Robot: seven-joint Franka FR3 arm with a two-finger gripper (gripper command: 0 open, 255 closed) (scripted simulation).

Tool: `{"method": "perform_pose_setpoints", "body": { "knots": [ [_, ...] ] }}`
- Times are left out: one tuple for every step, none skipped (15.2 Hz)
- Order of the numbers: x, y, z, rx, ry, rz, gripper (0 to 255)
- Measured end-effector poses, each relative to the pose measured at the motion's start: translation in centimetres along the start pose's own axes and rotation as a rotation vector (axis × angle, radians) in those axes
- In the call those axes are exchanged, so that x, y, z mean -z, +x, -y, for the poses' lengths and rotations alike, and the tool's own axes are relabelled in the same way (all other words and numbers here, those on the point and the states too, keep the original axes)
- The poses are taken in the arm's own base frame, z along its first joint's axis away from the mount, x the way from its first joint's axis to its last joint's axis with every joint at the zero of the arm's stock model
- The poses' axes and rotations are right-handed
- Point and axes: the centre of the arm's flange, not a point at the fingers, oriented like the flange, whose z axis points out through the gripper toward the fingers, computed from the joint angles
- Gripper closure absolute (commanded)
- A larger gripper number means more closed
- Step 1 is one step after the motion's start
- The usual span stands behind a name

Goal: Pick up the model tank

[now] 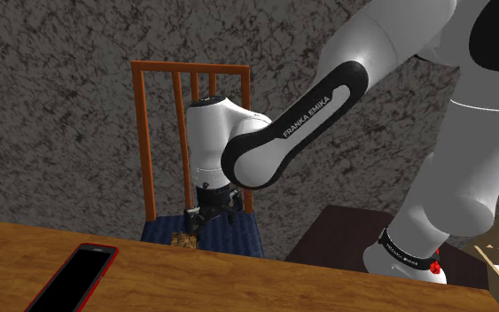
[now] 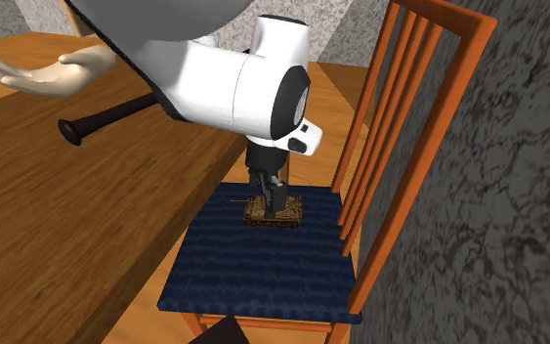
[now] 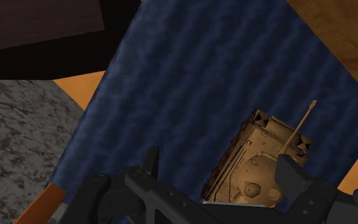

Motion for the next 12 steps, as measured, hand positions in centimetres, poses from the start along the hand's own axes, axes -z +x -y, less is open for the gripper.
{"method": "perform_pose_setpoints", "body": {
  "knots": [
    [-0.6, 0.5, 1.0, -0.007, 0.003, -0.002, 0],
    [-1.4, 1.0, 2.0, -0.015, 0.007, -0.005, 0],
    [-2.1, 1.4, 2.8, -0.022, 0.01, -0.007, 0],
    [-2.6, 2.0, 3.9, -0.029, 0.013, -0.009, 0],
    [-2.9, 2.3, 4.7, -0.037, 0.016, -0.011, 0],
    [-3.6, 2.6, 5.8, -0.044, 0.021, -0.014, 0],
    [-4.1, 3.2, 6.5, -0.049, 0.022, -0.016, 0],
    [-4.6, 3.3, 7.0, -0.053, 0.023, -0.017, 0],
    [-5.2, 3.4, 7.3, -0.055, 0.024, -0.017, 0],
    [-5.8, 3.6, 7.4, -0.055, 0.024, -0.018, 0],
    [-6.2, 3.7, 7.5, -0.056, 0.024, -0.018, 0],
    [-6.8, 3.8, 7.5, -0.056, 0.024, -0.018, 0]
  ]
}}
